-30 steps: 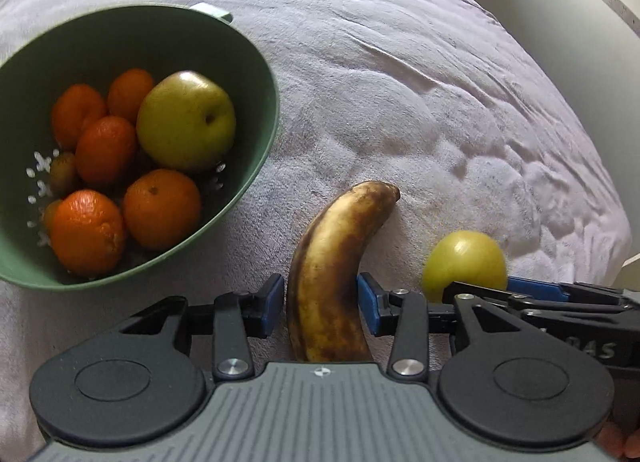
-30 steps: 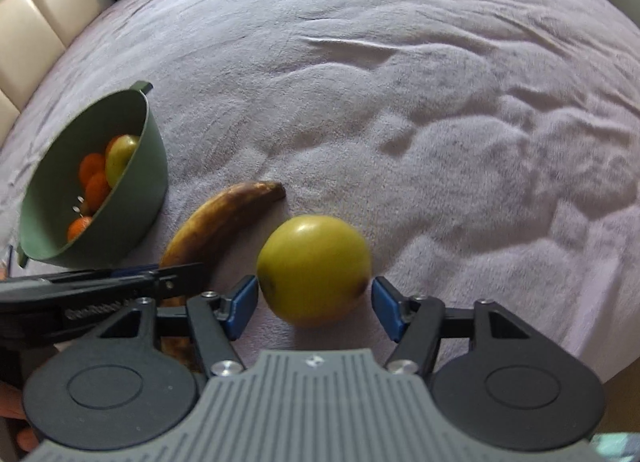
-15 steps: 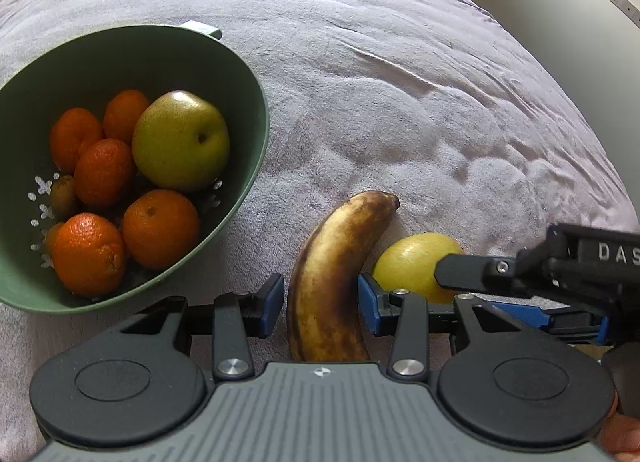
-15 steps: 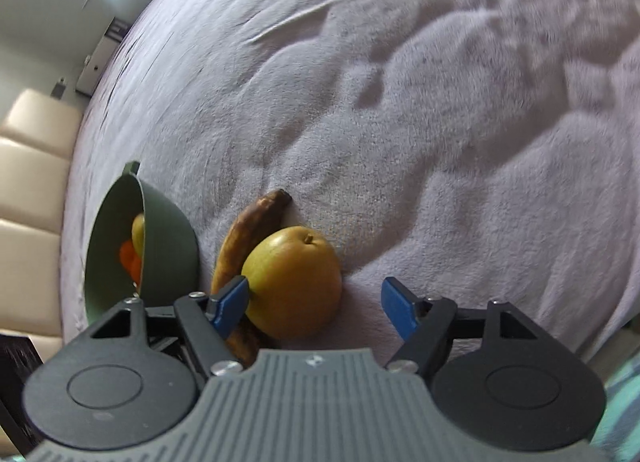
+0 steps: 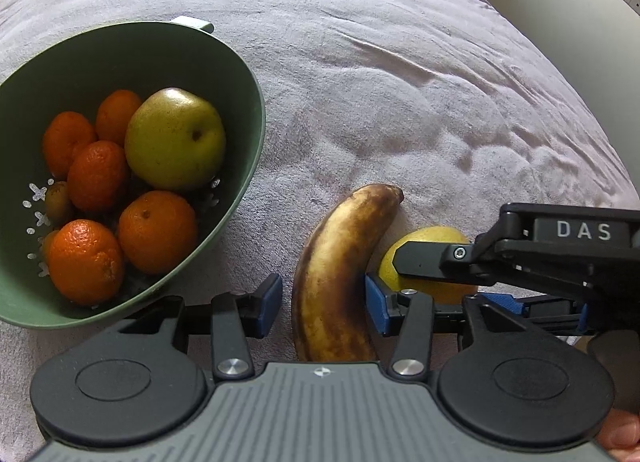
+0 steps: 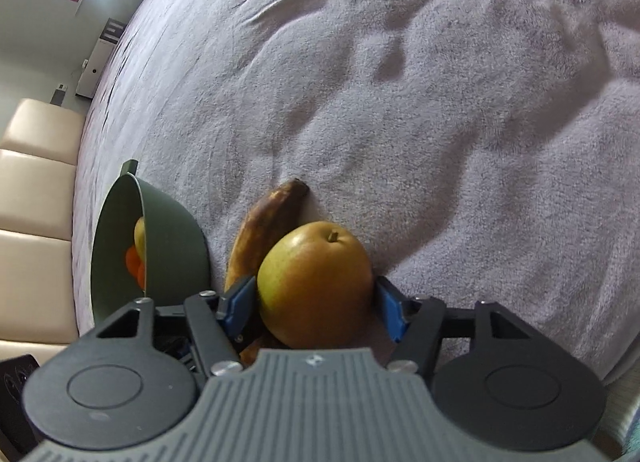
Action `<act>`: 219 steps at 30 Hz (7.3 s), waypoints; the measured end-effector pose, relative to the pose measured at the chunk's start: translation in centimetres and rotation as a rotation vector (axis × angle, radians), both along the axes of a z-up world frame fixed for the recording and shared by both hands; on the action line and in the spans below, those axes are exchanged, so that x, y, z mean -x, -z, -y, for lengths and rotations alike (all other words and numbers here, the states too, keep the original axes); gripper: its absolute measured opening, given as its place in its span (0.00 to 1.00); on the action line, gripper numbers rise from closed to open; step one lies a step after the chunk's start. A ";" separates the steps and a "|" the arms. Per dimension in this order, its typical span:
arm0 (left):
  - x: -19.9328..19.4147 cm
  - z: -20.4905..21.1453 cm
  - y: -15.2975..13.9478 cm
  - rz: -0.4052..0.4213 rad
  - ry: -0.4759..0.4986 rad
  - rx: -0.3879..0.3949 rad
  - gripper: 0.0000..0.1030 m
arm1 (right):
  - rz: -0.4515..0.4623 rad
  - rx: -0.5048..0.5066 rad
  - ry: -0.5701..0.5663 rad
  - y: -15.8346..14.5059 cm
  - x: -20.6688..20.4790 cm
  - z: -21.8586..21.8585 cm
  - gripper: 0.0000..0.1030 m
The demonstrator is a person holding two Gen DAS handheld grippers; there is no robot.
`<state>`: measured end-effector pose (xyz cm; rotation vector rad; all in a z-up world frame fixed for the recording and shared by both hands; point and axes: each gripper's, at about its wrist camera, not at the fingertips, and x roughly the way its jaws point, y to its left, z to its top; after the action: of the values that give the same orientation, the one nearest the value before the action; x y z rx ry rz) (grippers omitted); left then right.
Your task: Organize fruits
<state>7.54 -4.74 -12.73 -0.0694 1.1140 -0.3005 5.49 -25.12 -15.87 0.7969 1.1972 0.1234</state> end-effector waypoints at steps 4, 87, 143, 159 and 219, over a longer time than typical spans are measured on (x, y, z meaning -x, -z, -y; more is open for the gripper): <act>-0.1 0.2 0.1 0.000 0.005 -0.012 0.54 | 0.041 0.084 -0.022 -1.2 0.2 -0.1 0.59; -4.3 -14.1 -5.1 0.004 -0.410 -0.098 0.46 | 0.369 0.256 -0.533 -7.2 -4.7 -15.8 0.59; 7.1 -8.1 -17.3 0.665 -0.227 -0.146 0.94 | 0.842 0.625 -0.329 -18.9 7.2 -10.9 0.96; 6.0 -9.4 -11.5 0.397 -0.246 -0.176 0.98 | 0.677 0.664 -0.276 -14.2 5.9 -10.1 0.96; 5.0 -8.0 -10.0 0.309 -0.221 -0.189 0.98 | 0.466 0.605 -0.340 -10.7 4.2 -9.8 0.96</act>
<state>2.53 3.22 -2.70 0.0213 0.8142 -0.0058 1.31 -15.28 -5.21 0.0201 0.8412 0.2006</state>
